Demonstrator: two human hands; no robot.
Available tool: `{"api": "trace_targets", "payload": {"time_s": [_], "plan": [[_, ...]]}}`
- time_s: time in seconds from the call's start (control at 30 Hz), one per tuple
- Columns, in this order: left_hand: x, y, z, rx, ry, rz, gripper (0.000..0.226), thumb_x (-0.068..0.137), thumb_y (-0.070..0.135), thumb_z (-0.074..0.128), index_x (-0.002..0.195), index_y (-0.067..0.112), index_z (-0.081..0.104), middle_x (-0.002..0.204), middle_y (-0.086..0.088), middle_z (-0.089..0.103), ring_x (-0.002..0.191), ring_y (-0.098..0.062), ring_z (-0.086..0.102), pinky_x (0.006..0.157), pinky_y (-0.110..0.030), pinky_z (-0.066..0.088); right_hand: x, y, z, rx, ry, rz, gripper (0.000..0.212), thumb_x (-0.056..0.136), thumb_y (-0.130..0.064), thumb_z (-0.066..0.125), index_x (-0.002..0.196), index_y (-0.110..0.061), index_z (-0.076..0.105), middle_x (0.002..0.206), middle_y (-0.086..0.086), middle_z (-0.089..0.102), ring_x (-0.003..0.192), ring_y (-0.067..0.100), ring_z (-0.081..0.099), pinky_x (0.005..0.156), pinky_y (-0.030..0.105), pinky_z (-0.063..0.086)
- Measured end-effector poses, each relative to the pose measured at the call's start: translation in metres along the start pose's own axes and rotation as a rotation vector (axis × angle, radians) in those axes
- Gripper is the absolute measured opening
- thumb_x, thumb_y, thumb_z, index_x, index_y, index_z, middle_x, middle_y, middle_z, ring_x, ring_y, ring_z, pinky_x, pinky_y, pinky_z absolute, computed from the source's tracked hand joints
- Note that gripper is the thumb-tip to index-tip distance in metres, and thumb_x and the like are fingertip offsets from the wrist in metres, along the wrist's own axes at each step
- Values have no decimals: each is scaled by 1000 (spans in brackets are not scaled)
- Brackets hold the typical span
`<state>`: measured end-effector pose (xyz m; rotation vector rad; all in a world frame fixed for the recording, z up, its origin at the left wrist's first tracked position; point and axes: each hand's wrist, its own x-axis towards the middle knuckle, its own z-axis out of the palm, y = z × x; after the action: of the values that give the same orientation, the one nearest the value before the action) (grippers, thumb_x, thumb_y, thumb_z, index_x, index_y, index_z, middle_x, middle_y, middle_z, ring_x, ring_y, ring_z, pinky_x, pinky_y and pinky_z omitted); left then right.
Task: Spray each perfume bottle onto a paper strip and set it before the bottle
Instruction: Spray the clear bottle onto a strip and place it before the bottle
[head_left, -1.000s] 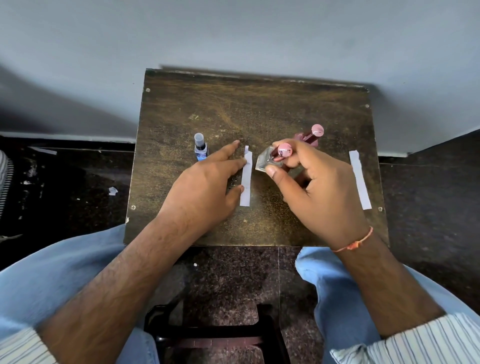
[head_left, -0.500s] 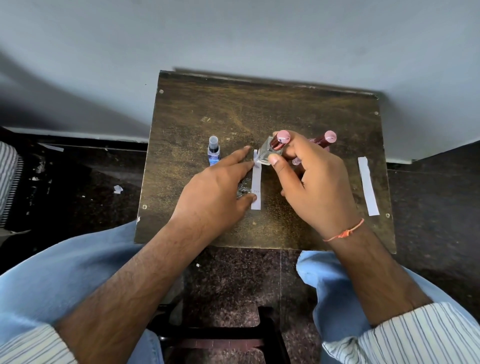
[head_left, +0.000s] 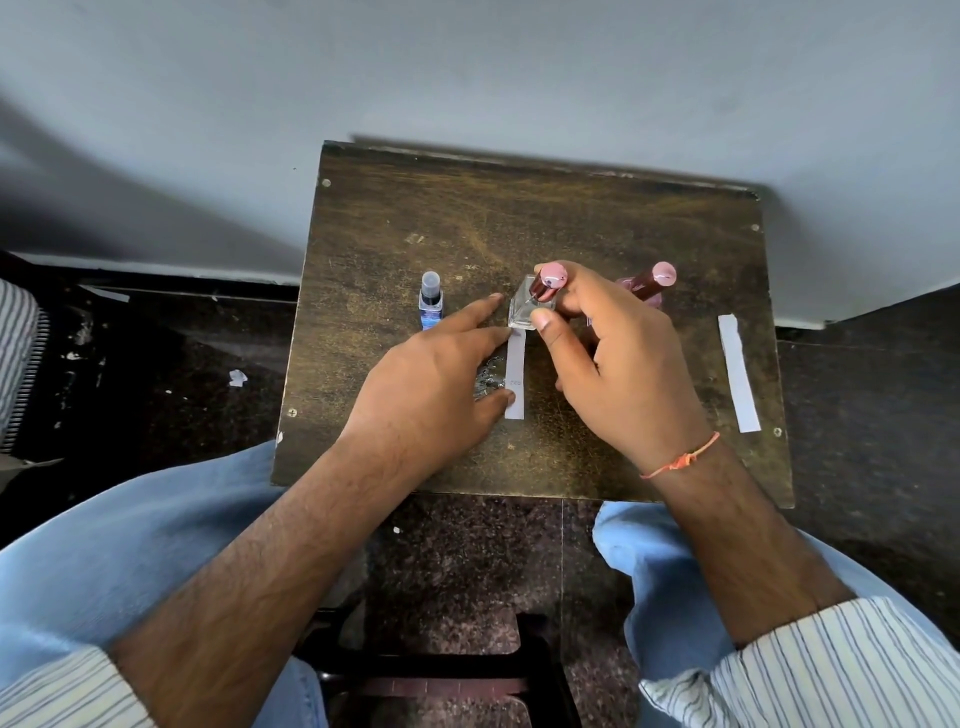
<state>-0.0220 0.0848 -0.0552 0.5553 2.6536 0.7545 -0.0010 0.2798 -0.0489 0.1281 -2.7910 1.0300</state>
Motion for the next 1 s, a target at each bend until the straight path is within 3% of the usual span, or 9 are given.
{"api": "trace_targets", "payload": {"time_s": [0.2,0.5,0.67,0.77,0.87,0.93,1.0], "plan": [[-1,0,0,29,4,-3,60,95,44,78,151,36,60,173,30,28,143,-8,57,114,-36,53,1,2,2,-15,-19,-5,26,107,-21,63,131,-12,69,101,-4,76,81,10,66,78,32,52],[-5,-1,-2,31,0,7,59,94,45,77,150,35,61,174,27,29,144,-10,57,115,-39,53,1,4,2,-6,-32,-11,24,108,-20,62,130,-11,68,101,-6,77,72,7,62,75,31,52],[-6,-3,-2,40,-17,13,59,94,45,78,150,35,62,175,26,27,144,-11,57,117,-39,52,-1,4,5,-46,-17,-24,27,108,-17,64,133,-10,69,92,-14,70,79,4,57,77,27,46],[-8,-3,-2,46,-24,10,54,95,46,76,147,35,64,175,24,28,144,-12,58,116,-41,52,-2,3,5,-50,1,-19,33,106,-18,66,138,-11,68,92,-17,68,80,5,59,91,28,47],[-10,-1,-2,37,2,6,45,98,49,73,140,33,69,174,21,33,137,-14,63,109,-42,57,-3,3,2,-56,-4,-1,46,106,-22,66,150,-12,61,95,-10,74,84,10,66,110,20,38],[-11,0,-2,28,39,11,39,99,48,72,134,31,73,173,18,37,129,-14,69,103,-42,60,-5,3,-1,-55,0,3,52,106,-26,67,155,-15,57,96,-8,75,83,7,64,106,25,46],[-11,1,-3,23,78,12,34,99,48,72,127,30,76,171,17,41,122,-14,72,97,-42,62,-8,4,-4,-61,38,-8,53,105,-28,69,156,-16,57,97,-7,75,77,4,60,92,28,51]]}}
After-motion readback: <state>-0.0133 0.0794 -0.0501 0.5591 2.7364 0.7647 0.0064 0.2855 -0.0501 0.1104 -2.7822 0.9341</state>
